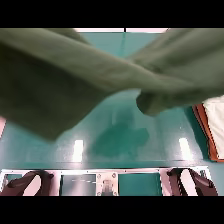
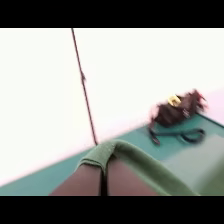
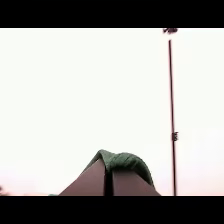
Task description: Fold the shirts.
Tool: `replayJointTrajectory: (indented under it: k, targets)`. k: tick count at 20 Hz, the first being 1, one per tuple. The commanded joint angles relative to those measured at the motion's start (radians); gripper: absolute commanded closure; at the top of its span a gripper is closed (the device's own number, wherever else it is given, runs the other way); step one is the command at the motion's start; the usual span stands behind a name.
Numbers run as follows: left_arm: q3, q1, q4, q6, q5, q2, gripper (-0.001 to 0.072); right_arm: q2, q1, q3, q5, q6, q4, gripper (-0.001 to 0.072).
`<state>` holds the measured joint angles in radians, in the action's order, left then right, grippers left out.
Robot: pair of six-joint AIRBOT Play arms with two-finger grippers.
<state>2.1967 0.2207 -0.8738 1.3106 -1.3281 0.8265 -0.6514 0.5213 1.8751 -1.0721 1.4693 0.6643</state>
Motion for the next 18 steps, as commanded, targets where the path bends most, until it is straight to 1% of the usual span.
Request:
replayJointTrajectory:
  k: [1, 4, 6, 8, 11, 13, 15, 16, 18]
  targets:
    - [-0.033, 0.000, -0.100, 0.027, 0.026, -0.012, 0.0684, 0.015, 0.000, -0.010, 0.007, 0.024, 0.072, 0.0697]
    - [-0.286, 0.000, -0.084, 0.019, 0.029, 0.000, 0.0684, 0.000, -0.001, -0.235, -0.013, 0.010, 0.027, 0.0698]
    - [-0.482, 0.000, -0.052, -0.024, 0.048, 0.030, 0.0684, -0.017, -0.007, -0.445, -0.006, -0.064, -0.024, 0.0698]
    - [-0.682, 0.000, 0.035, -0.111, 0.121, 0.084, 0.0684, -0.060, -0.061, -0.666, 0.057, -0.147, -0.064, 0.0698]
    - [-0.922, 0.000, 0.176, -0.245, 0.251, 0.236, 0.0684, -0.195, -0.184, -0.903, 0.227, -0.272, -0.063, 0.0697]
    - [-1.002, -0.003, 0.211, -0.292, 0.298, 0.365, 0.0684, -0.350, -0.256, -0.951, 0.319, -0.304, -0.062, 0.0697]
    - [-1.006, -0.033, 0.208, -0.321, 0.315, 0.512, 0.0683, -0.534, -0.298, -0.924, 0.381, -0.304, -0.064, 0.0697]
    - [-1.006, -0.053, 0.208, -0.323, 0.344, 0.577, 0.0684, -0.620, -0.308, -0.896, 0.394, -0.304, -0.070, 0.0697]
    - [-1.006, -0.087, 0.209, -0.314, 0.454, 0.676, 0.0684, -0.798, -0.311, -0.803, 0.396, -0.304, -0.092, 0.0697]
